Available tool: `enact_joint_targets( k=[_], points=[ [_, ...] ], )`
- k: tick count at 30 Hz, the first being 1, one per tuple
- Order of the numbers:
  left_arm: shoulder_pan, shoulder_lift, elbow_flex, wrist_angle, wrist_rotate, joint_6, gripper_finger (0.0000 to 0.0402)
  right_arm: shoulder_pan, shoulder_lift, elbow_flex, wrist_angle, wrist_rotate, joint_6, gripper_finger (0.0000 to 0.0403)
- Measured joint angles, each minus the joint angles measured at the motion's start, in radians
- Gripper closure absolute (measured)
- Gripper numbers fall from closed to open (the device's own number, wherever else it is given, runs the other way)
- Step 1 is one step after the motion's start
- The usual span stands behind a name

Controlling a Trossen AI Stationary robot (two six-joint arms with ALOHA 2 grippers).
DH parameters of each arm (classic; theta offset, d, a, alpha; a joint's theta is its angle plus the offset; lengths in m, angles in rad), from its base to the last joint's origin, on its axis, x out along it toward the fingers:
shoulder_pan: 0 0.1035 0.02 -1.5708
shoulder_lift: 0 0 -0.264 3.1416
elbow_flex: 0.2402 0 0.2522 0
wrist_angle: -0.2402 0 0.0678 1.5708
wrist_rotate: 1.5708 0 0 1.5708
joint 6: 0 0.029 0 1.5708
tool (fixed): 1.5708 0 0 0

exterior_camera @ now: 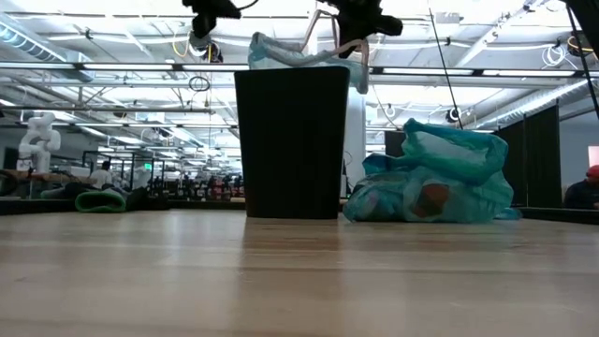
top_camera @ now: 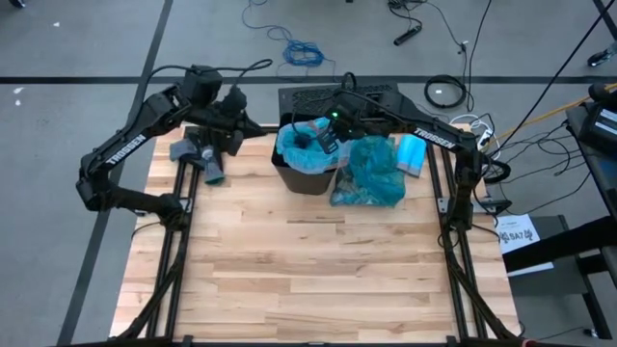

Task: Place trash/remove bag and relplace
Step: Insert the light blue trash bag into the bin

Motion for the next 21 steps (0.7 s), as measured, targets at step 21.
enact_joint_targets(
  k=[21],
  points=[
    [-0.318, 0.168, 0.000, 0.285, -0.255, -0.266, 0.0402, -0.106, 0.000, 0.000, 0.052, -0.338, -0.402, 0.0403]
  ],
)
